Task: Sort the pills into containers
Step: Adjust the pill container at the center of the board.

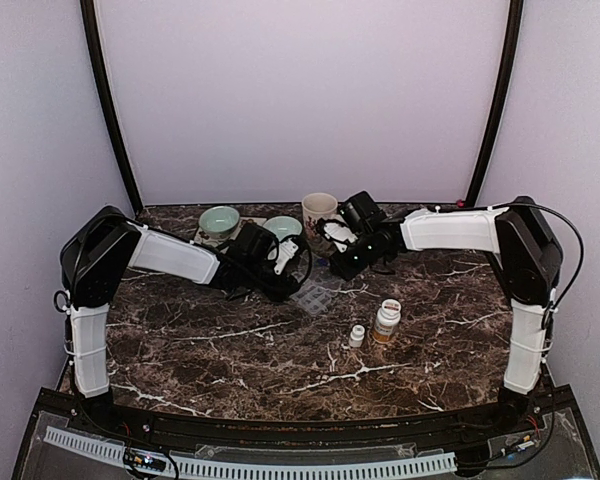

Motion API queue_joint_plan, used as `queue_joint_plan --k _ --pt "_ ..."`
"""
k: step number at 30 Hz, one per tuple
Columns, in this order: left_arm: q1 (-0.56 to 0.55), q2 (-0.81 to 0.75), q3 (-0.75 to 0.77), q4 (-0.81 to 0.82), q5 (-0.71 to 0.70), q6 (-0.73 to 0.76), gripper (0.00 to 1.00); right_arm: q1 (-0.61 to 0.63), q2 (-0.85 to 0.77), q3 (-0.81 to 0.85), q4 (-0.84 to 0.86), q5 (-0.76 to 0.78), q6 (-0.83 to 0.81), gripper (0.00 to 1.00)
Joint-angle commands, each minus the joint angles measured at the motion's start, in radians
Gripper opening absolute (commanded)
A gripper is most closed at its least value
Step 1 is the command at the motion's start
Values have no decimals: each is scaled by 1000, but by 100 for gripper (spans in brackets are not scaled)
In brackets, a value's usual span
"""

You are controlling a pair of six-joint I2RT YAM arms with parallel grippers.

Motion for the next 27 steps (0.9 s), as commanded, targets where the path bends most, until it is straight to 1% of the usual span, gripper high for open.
queue_joint_plan --k 1,13,21,27 --pt "-4 21 3 -20 4 -12 51 -22 40 28 -1 -12 26 32" --pt "-4 29 -7 -13 5 -12 51 -42 125 59 -28 28 54 40" --pt "-4 29 -13 -6 5 -14 51 -44 172 76 -56 44 67 42" --pt "-5 24 0 -11 -4 -15 51 -46 133 71 -41 38 66 43"
